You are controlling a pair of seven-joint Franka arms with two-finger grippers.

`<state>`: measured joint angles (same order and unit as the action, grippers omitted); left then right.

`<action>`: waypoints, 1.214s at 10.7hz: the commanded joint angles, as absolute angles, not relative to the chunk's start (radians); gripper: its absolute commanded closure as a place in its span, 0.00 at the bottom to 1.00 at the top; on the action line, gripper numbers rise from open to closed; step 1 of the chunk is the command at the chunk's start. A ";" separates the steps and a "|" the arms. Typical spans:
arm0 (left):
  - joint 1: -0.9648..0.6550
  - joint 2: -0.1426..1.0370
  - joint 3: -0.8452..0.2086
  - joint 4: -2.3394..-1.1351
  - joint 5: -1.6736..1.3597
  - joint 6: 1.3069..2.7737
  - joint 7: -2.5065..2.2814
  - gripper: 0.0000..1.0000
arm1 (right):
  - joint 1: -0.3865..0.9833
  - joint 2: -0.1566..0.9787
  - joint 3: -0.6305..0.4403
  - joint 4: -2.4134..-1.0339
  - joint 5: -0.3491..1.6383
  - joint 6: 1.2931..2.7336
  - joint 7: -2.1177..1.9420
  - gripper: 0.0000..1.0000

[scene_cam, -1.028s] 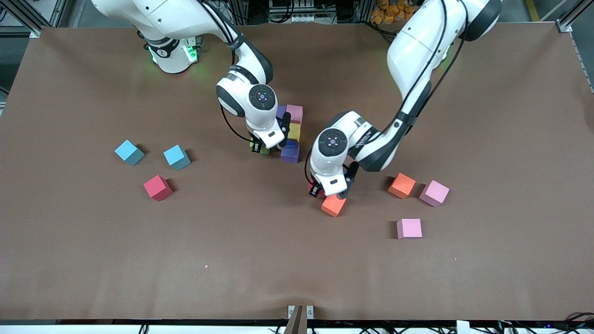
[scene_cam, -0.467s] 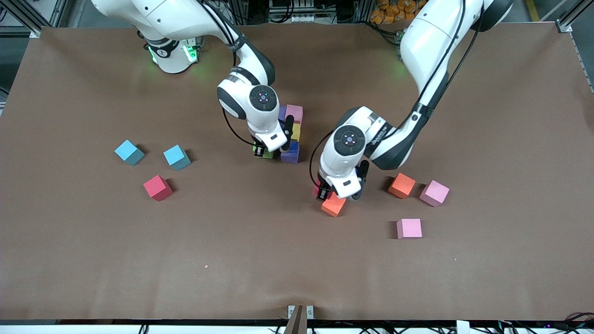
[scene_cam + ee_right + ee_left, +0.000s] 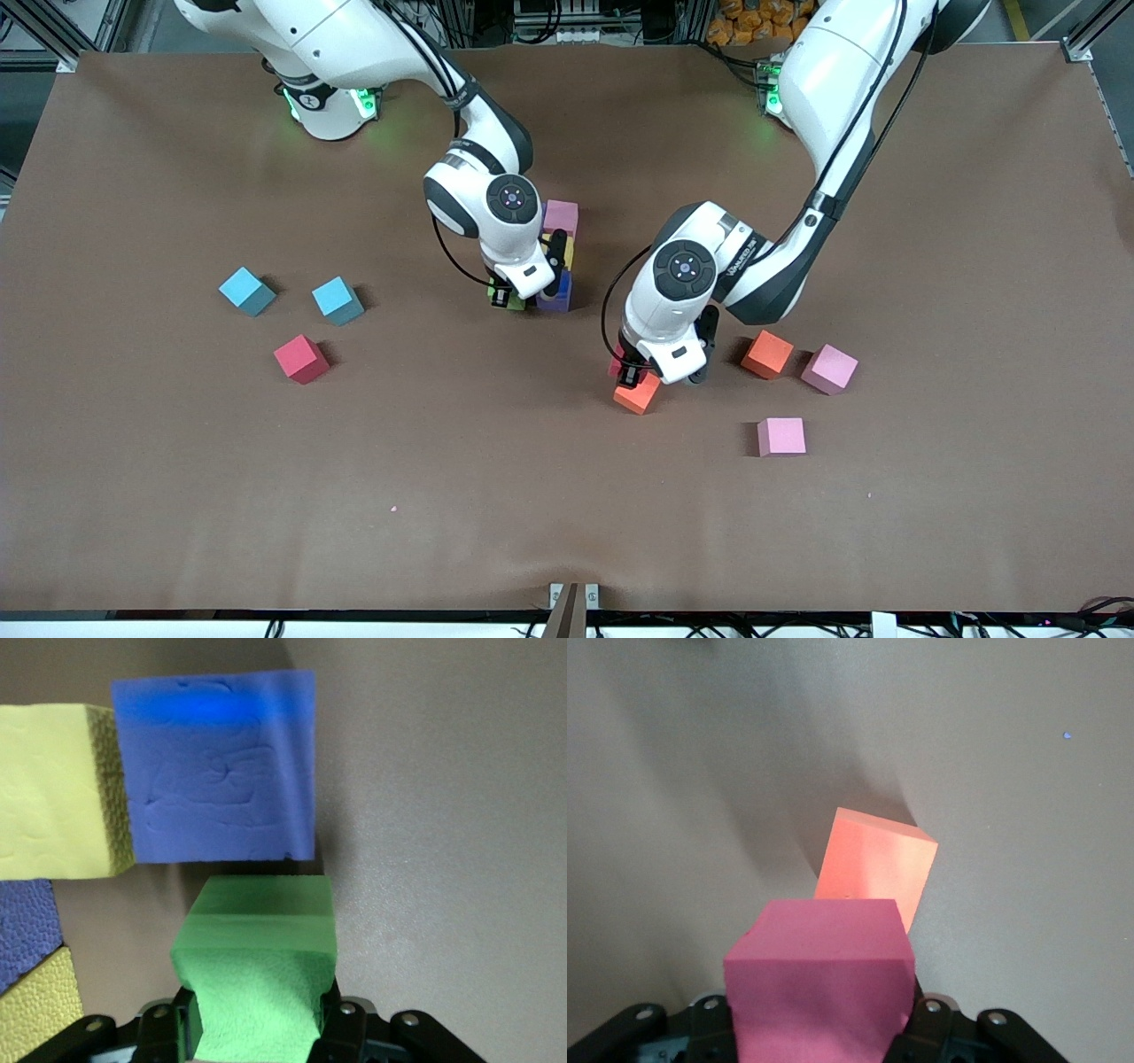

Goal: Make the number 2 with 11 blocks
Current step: 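Lower the green cube below the blue cube and open the right gripper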

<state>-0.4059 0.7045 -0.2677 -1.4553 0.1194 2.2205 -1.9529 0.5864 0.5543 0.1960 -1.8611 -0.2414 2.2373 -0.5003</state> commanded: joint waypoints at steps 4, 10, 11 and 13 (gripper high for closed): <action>-0.405 0.683 -0.270 -1.474 0.097 2.207 -1.993 0.93 | 0.634 0.572 0.173 -1.813 -0.249 2.161 -0.477 0.90; -0.410 0.684 -0.268 -1.476 0.098 2.207 -1.996 0.93 | 0.640 0.595 0.170 -1.775 -0.247 2.163 -0.474 0.90; -0.413 0.684 -0.268 -1.476 0.098 2.207 -1.996 0.93 | 0.643 0.600 0.170 -1.770 -0.247 2.163 -0.472 0.90; -0.413 0.684 -0.268 -1.476 0.098 2.207 -1.996 0.93 | 0.650 0.604 0.167 -1.770 -0.247 2.163 -0.463 0.90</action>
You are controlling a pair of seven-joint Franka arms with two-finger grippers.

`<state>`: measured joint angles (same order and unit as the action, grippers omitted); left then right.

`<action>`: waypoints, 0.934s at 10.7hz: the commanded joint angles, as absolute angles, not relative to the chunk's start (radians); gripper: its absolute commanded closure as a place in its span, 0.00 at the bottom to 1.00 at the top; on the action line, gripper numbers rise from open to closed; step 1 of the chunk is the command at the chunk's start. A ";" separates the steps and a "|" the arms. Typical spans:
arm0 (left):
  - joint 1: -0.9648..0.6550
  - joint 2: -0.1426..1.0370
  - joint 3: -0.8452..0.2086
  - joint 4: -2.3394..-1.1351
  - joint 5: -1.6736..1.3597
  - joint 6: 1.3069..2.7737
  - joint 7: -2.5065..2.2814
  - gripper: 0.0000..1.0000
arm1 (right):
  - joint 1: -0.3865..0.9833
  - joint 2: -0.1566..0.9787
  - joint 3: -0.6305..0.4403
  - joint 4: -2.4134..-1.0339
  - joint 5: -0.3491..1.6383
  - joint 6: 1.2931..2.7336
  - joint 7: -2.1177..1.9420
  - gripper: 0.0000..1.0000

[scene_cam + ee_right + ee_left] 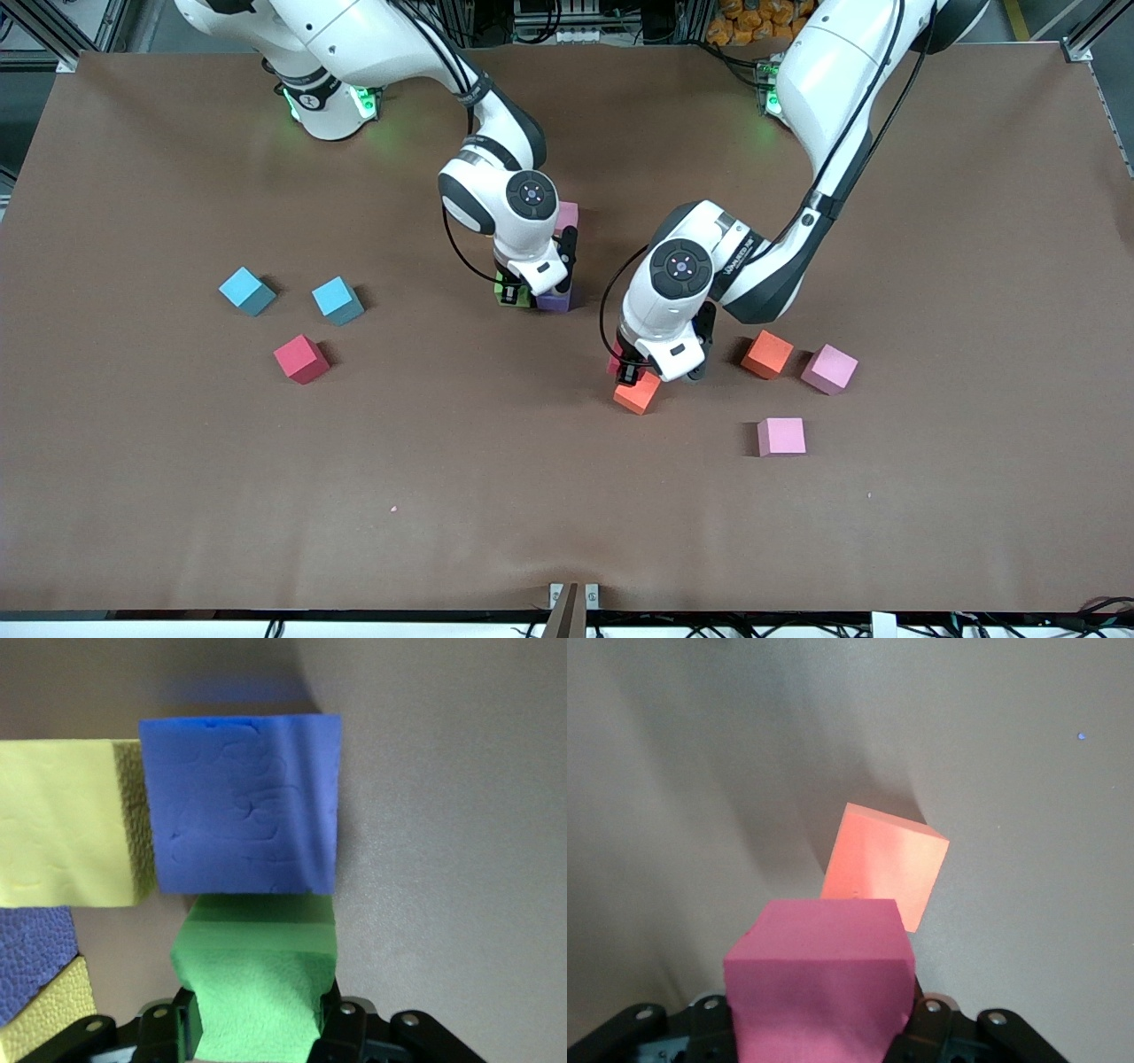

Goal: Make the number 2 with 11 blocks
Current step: 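Lower the green cube below the blue cube and open the right gripper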

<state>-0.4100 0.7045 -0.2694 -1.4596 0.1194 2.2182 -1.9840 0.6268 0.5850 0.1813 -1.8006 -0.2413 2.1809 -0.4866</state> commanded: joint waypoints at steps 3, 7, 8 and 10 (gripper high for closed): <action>-0.413 0.684 -0.268 -1.476 0.098 2.206 -1.996 0.93 | 0.670 0.612 0.152 -1.760 -0.245 2.163 -0.460 0.90; -0.411 0.686 -0.268 -1.477 0.098 2.207 -1.996 0.93 | 0.686 0.621 0.137 -1.750 -0.244 2.163 -0.439 0.69; -0.411 0.686 -0.268 -1.477 0.098 2.207 -1.996 0.93 | 0.684 0.621 0.132 -1.750 -0.244 2.163 -0.436 0.44; -0.411 0.686 -0.268 -1.477 0.098 2.207 -1.996 0.93 | 0.687 0.618 0.109 -1.750 -0.244 2.166 -0.448 0.00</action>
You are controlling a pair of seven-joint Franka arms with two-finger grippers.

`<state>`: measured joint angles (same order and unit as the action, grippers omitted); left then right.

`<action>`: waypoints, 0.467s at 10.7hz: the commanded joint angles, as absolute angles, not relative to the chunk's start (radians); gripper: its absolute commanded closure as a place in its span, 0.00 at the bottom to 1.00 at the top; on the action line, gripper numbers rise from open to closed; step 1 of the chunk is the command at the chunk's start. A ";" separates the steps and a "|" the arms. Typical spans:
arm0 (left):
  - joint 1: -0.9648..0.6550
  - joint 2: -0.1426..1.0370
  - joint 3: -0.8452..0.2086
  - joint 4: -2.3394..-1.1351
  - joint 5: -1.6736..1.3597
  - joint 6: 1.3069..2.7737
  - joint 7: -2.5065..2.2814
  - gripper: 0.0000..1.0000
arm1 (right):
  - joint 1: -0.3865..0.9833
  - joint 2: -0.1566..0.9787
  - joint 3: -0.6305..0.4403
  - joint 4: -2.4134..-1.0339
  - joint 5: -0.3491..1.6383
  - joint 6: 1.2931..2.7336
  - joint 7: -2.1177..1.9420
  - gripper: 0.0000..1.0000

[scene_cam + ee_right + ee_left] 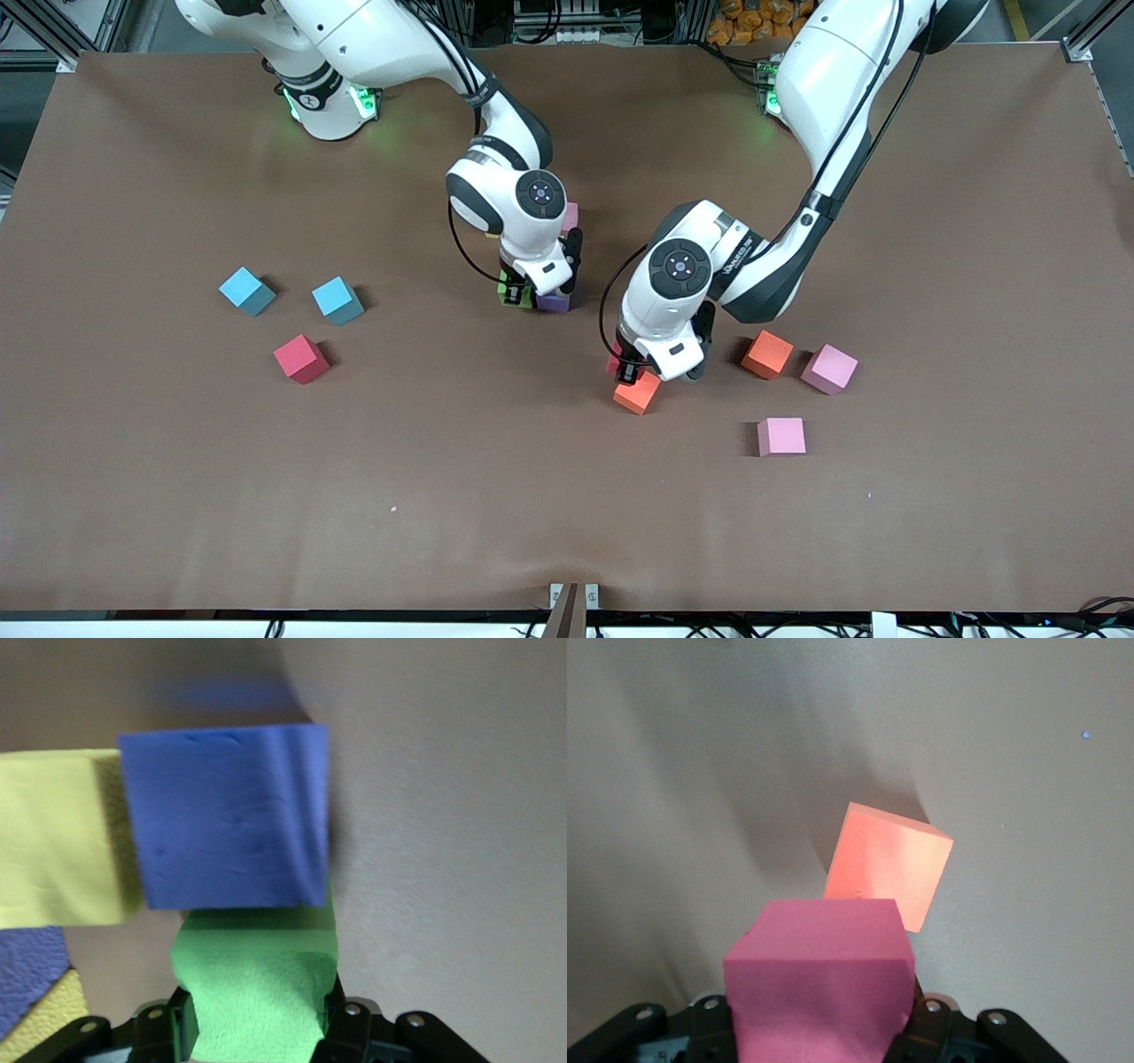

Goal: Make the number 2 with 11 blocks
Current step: 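Lower the green cube below the blue cube and open the right gripper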

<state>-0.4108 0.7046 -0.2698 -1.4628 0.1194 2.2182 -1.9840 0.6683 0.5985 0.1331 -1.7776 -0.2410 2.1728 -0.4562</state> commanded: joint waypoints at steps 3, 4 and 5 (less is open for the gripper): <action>-0.413 0.686 -0.268 -1.477 0.098 2.207 -1.996 0.93 | 0.695 0.607 0.112 -1.750 -0.241 2.155 -0.446 0.00; -0.411 0.686 -0.268 -1.477 0.098 2.207 -1.996 0.93 | 0.704 0.607 0.113 -1.750 -0.241 2.154 -0.446 0.00; -0.411 0.684 -0.268 -1.476 0.098 2.207 -1.996 0.93 | 0.703 0.594 0.112 -1.755 -0.241 2.151 -0.448 0.00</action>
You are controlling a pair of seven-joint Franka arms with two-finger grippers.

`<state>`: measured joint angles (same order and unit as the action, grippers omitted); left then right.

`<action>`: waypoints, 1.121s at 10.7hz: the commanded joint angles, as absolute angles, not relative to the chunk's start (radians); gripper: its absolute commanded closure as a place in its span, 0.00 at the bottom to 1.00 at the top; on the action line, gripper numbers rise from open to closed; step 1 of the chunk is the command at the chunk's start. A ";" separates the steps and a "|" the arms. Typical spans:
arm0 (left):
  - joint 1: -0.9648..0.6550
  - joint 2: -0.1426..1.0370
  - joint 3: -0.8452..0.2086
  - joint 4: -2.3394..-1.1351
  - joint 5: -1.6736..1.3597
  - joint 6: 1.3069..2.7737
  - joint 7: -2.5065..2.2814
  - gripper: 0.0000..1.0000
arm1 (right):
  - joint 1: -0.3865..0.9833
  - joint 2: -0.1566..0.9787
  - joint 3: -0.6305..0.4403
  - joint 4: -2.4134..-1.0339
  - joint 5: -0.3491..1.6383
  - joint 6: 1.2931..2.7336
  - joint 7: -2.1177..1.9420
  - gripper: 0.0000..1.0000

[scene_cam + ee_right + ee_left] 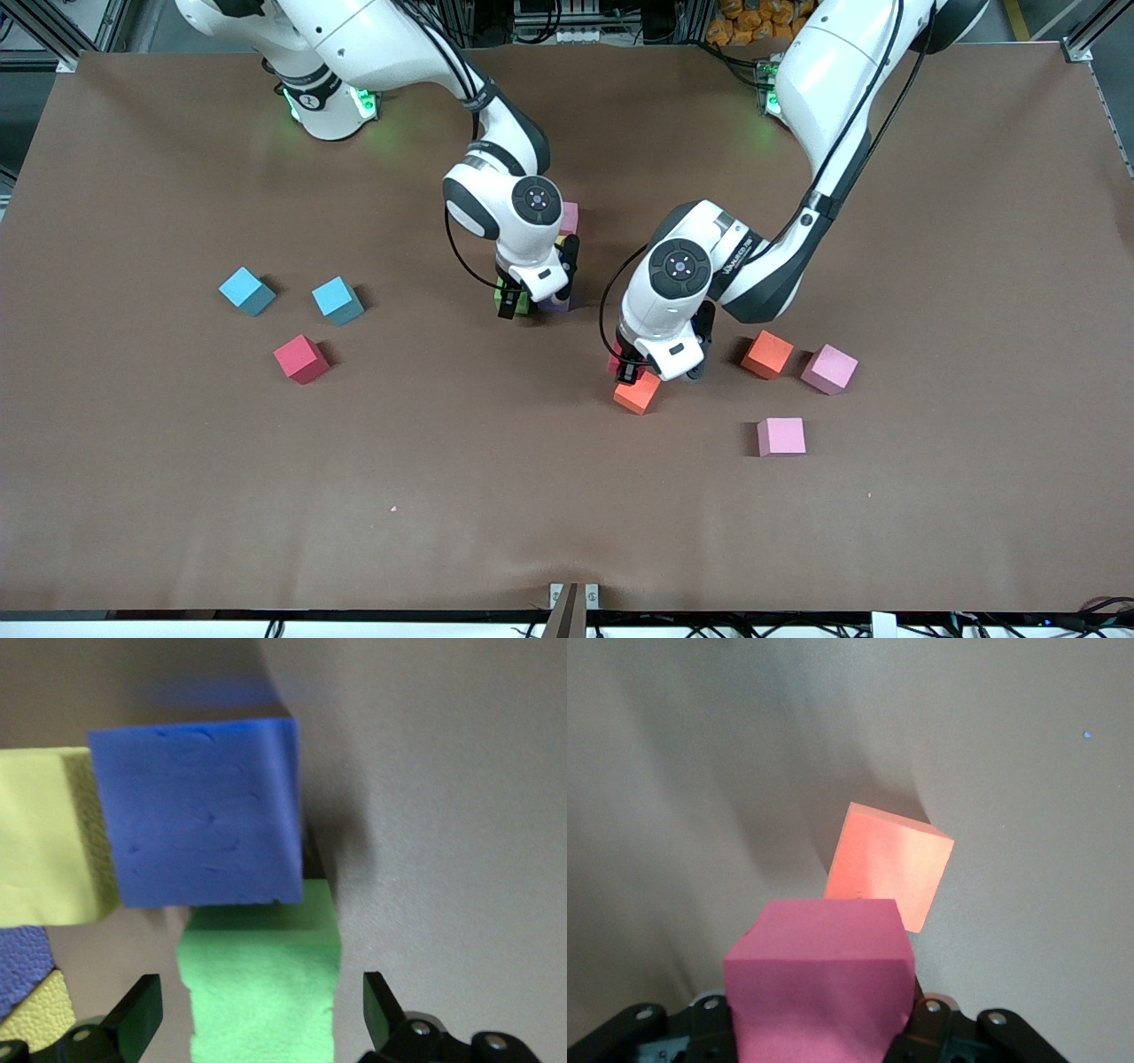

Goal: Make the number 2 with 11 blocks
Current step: 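Lower the green cube below the blue cube and open the right gripper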

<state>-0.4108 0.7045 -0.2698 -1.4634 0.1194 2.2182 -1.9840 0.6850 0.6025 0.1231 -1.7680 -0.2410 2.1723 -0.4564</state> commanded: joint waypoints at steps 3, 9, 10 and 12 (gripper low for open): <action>-0.423 0.681 -0.271 -1.470 0.103 2.207 -2.054 0.93 | 0.696 0.502 0.114 -1.799 -0.238 2.092 -0.459 0.00; -0.567 0.698 -0.264 -1.419 0.097 2.204 -2.291 0.93 | 0.361 0.143 0.112 -2.028 -0.239 2.103 -0.462 0.00; -0.606 0.715 -0.262 -1.392 0.097 2.204 -2.336 0.93 | 0.277 0.109 0.113 -2.048 -0.239 2.095 -0.462 0.00; -0.688 0.764 -0.261 -1.332 0.097 2.206 -2.403 0.93 | 0.128 0.020 0.117 -2.196 -0.238 2.202 -0.460 0.00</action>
